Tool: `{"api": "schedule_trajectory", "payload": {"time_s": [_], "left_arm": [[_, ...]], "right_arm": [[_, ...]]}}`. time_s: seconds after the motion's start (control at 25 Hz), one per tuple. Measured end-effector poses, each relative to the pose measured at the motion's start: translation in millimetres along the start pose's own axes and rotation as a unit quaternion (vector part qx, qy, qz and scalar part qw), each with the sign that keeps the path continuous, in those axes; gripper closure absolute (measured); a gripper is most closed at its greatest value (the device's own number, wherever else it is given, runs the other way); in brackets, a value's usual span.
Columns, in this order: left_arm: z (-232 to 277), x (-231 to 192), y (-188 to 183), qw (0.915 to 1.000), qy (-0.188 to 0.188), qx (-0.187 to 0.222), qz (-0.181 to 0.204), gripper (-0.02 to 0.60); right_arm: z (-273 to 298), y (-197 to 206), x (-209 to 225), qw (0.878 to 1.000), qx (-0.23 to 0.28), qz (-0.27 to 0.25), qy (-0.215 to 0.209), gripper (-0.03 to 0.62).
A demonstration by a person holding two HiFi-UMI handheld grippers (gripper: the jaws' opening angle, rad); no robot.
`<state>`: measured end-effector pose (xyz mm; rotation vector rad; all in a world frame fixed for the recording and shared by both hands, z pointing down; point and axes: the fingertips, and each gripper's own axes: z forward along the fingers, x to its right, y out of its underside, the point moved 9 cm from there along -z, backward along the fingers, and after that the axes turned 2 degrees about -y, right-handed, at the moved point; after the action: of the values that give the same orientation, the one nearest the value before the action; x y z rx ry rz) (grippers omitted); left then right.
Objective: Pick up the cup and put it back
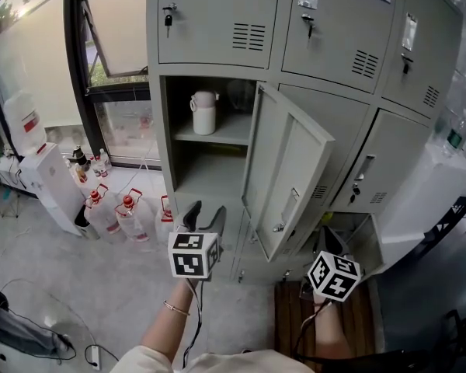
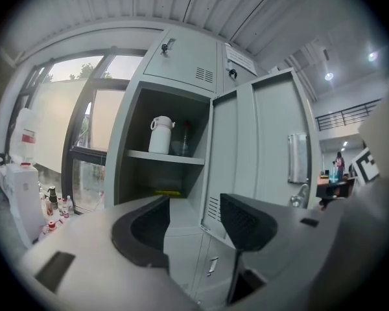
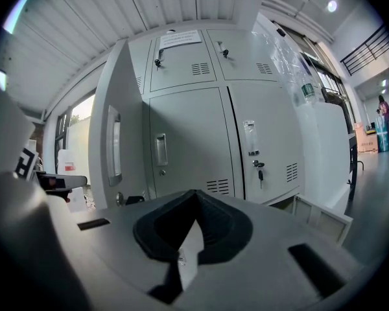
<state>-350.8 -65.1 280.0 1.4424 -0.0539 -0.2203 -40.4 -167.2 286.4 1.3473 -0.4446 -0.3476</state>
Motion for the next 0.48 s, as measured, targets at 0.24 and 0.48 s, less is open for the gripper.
{"api": "schedule_trajectory", "payload": {"time_s": [0.24, 0.48], "left_arm": [[23.3, -14.4, -12.7, 0.9999, -0.009, 0.008, -0.006, 0.307], [49.4, -29.0, -41.6, 0.9994, -0.018, 0.026, 0.011, 0.287]], "right_arm": [[13.3, -3.1, 5.7, 1.000, -0.001, -0.001, 0.005, 0.602], [21.8, -5.1, 10.5, 1.000, -0.005, 0.001, 0.010, 0.602]]}}
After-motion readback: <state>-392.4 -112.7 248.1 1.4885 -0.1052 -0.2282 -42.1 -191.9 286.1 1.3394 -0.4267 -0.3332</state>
